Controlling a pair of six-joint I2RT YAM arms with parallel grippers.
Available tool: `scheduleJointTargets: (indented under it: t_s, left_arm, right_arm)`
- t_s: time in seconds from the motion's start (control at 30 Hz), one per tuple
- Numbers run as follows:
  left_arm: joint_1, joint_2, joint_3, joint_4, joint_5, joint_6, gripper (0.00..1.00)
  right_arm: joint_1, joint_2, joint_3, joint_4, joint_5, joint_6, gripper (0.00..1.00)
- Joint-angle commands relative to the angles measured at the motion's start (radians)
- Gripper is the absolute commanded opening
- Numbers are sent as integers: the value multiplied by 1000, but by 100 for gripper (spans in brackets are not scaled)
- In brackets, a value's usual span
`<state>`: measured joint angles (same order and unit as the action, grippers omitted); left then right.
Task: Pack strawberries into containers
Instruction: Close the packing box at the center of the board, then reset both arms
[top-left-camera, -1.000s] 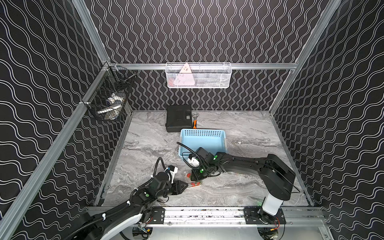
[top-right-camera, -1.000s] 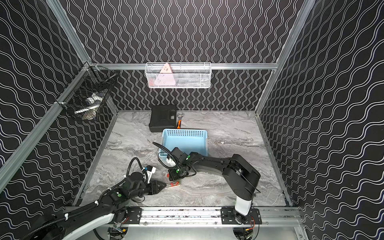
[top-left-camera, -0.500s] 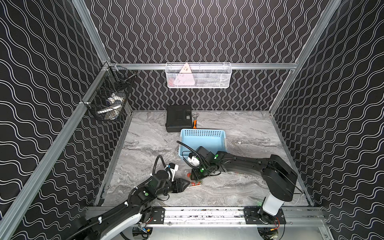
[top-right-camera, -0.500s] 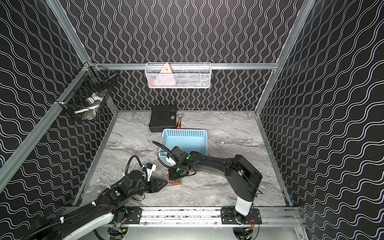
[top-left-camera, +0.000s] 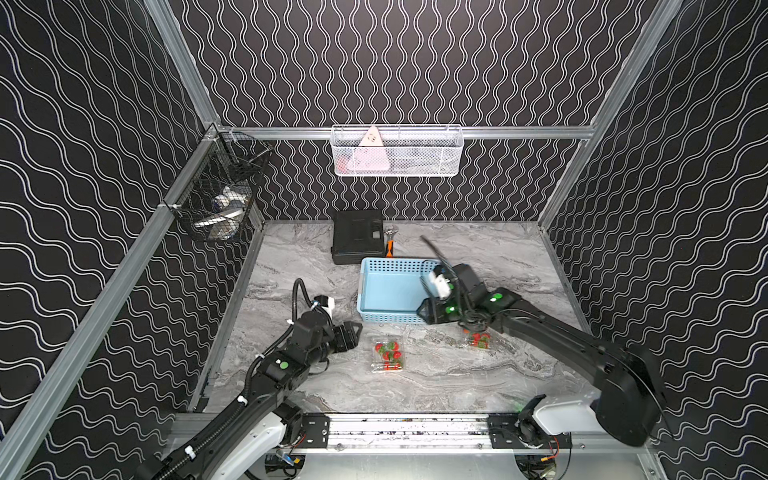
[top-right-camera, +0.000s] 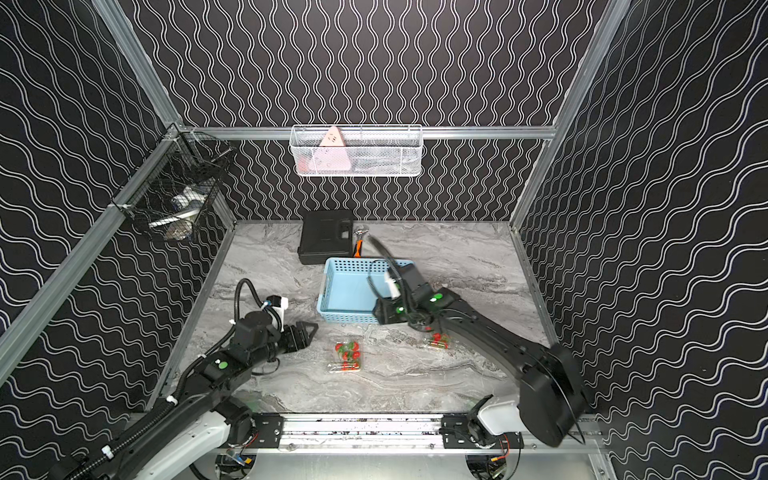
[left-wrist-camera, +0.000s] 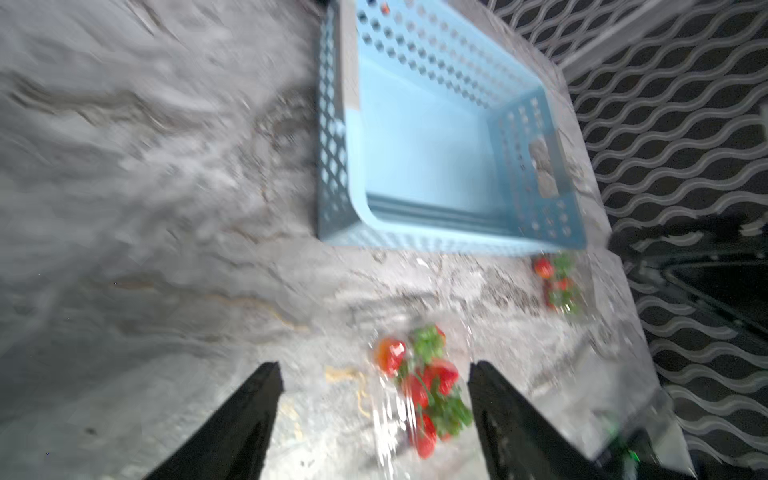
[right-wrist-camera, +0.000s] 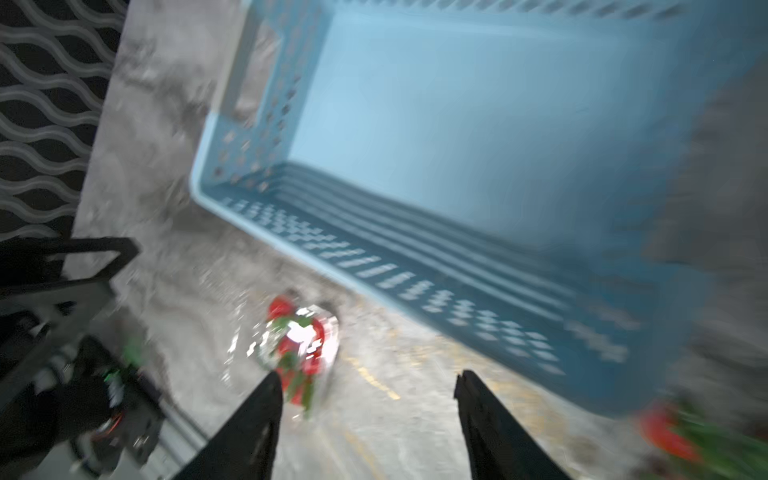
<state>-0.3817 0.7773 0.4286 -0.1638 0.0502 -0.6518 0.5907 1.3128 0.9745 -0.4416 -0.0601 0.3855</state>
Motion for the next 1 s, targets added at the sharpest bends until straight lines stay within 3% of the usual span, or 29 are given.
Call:
scheduleJointTargets:
  t_s: [0.0,0.03,0.13,0.27,0.37,0.57,0.63,0.67,0.73,0.87,0.97]
  left_arm:
    - [21,77,62,95,-244,103,91]
    - [24,112,73,136,-313,128,95]
    - [27,194,34,337,-486,187,99]
    - [29,348,51,509,-667,327,99]
    - [72,444,70,620,-686,465,99]
    - [193,568,-29,866,-510,604,99]
    - [225,646,-49,949,-403,631,99]
    - [235,686,-55,999,-358,639,99]
    - [245,704,-18,936,-301,660,99]
    - [316,860,-83,1240,-231,647,99]
    - [323,866,-66,1187,-127,676,99]
  right_arm:
    - [-128,-94,-51,90,265,8,87]
    - [-193,-119,-69,124,349,0,100]
    - [-328,-141,-90,199,514,-5,100]
    - [-527,-95,-152,366,490,-4,100]
    - [-622,-18,-229,523,481,-4,100]
    - [-697,150,-364,833,354,-80,100]
    - [-704,202,-392,956,293,-141,100]
    - [-704,227,-378,940,302,-131,100]
    - [-724,285,-369,953,286,-107,100]
    - [-727,297,-389,1001,180,-154,100]
    - [-718,278,-450,1113,107,-211,100]
